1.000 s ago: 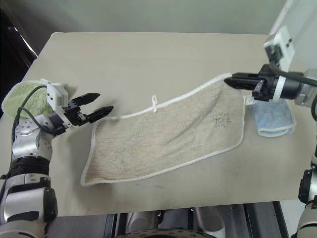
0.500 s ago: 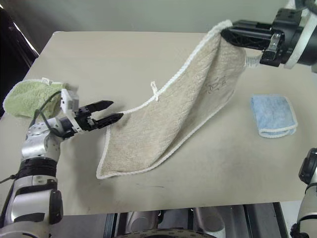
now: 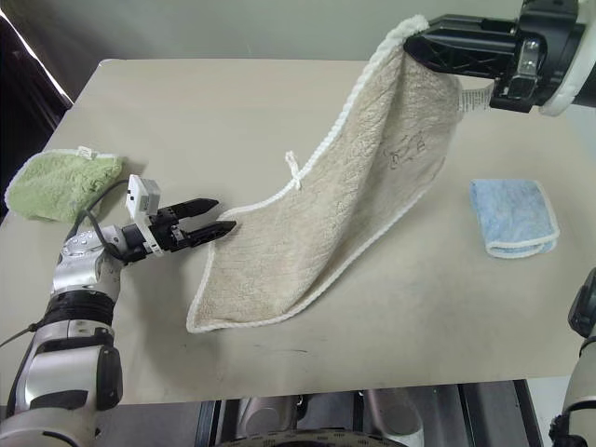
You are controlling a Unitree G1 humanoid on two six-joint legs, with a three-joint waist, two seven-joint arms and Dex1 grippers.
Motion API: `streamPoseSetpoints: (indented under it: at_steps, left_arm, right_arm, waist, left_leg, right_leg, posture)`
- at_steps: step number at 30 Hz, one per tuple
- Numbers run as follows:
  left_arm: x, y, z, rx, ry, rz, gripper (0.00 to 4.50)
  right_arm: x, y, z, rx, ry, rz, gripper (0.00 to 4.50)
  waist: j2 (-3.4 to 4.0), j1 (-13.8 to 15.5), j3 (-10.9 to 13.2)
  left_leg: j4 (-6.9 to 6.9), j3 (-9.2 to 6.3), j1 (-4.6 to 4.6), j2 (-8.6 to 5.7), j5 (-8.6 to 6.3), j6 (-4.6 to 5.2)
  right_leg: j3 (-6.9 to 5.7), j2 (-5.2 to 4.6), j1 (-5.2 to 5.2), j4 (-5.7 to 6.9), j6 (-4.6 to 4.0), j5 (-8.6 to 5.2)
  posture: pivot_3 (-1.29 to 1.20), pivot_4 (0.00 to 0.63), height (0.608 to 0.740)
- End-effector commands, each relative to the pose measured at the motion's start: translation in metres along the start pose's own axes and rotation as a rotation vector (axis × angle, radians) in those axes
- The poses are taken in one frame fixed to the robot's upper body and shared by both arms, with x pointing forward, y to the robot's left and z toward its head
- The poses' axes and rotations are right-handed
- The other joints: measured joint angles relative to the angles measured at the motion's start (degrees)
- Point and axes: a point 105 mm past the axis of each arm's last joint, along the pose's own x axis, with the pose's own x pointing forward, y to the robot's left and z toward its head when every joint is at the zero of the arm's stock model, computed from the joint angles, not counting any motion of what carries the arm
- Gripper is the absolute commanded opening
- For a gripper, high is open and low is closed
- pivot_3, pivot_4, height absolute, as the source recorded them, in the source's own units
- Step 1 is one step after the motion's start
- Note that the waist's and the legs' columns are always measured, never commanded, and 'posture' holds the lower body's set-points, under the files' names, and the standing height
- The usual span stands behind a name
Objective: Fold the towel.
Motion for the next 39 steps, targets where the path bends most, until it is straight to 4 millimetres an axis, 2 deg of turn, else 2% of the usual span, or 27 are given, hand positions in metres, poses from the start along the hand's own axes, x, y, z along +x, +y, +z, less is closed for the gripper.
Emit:
streamPoseSetpoints:
  at_steps: [1,6,9,13,19,21,31,36,39]
  left_arm:
    - [0.008,-0.003,0.006,0.02,0.015,-0.052,4.5]
    - [0.022,-0.011,0.002,0.055,0.053,-0.111,4.5]
    - [0.022,-0.013,0.0,0.042,0.066,-0.138,3.94]
    - [0.02,-0.013,-0.003,0.025,0.085,-0.152,2.61]
    - [0.017,-0.009,0.006,0.012,0.067,-0.153,0.51]
    - [0.015,-0.007,0.008,0.017,0.066,-0.143,0.07]
    - [0.007,0.005,0.015,0.053,0.047,-0.063,0.07]
    - [0.001,0.017,0.037,0.053,-0.047,0.015,0.07]
    - [-0.003,0.032,0.066,0.05,-0.188,0.132,0.07]
  right_arm:
    - [0.002,0.012,0.014,-0.05,-0.025,0.046,0.02]
    - [0.003,0.015,0.016,-0.055,-0.023,0.052,0.02]
    - [0.002,0.016,0.016,-0.057,-0.017,0.047,0.0]
    - [0.0,0.015,0.012,-0.052,-0.001,0.034,0.0]
    - [0.0,0.016,0.009,-0.054,0.006,0.033,0.0]
    - [-0.001,0.017,0.009,-0.054,0.006,0.033,0.0]
    - [-0.002,0.016,0.007,-0.058,0.01,0.025,0.0]
    - [-0.004,0.013,0.007,-0.06,0.005,0.006,0.0]
    - [-0.008,0.008,0.005,-0.058,0.007,-0.034,0.0]
  waist:
    - [0.0,0.0,0.0]
    - [0.0,0.0,0.0]
    - [0.0,0.0,0.0]
    - [0.0,0.0,0.0]
    - [0.0,0.0,0.0]
    - [0.0,0.0,0.0]
    - [0.0,0.0,0.0]
    - [0.0,0.0,0.0]
    - [-0.01,0.0,0.0]
  left_leg:
    - [0.01,0.0,-0.02,0.0,0.0,0.0]
    - [0.04,-0.01,-0.03,-0.02,0.0,0.0]
    - [0.05,0.0,-0.03,-0.03,0.0,0.0]
    - [0.05,0.0,-0.04,-0.03,0.0,0.0]
    - [0.07,0.0,-0.07,-0.03,0.0,0.0]
    - [0.08,0.0,-0.08,-0.03,0.0,0.0]
    - [0.14,0.0,-0.09,-0.05,0.01,0.01]
    - [0.16,-0.01,-0.1,-0.05,0.02,0.03]
    - [0.16,-0.02,-0.11,-0.05,0.04,0.04]
  right_leg:
    - [0.0,0.0,-0.02,0.02,0.0,0.0]
    - [0.0,0.0,-0.03,0.07,0.05,-0.03]
    - [0.0,-0.01,-0.04,0.11,0.2,-0.12]
    - [0.0,-0.01,-0.05,0.13,0.24,-0.16]
    - [0.0,-0.01,-0.11,0.2,0.24,-0.16]
    - [0.0,-0.01,-0.15,0.26,0.25,-0.16]
    - [0.0,-0.01,-0.22,0.43,0.54,-0.35]
    - [-0.01,-0.01,-0.23,0.47,0.53,-0.34]
    - [-0.01,-0.01,-0.22,0.48,0.53,-0.33]
  posture:
    - [0.0,0.15,0.703]
    - [0.0,0.15,0.703]
    - [0.0,0.15,0.703]
    - [0.0,0.15,0.703]
    - [0.0,0.15,0.703]
    - [0.0,0.15,0.703]
    - [0.0,0.15,0.703]
    - [0.0,0.15,0.703]
    - [0.0,0.15,0.703]
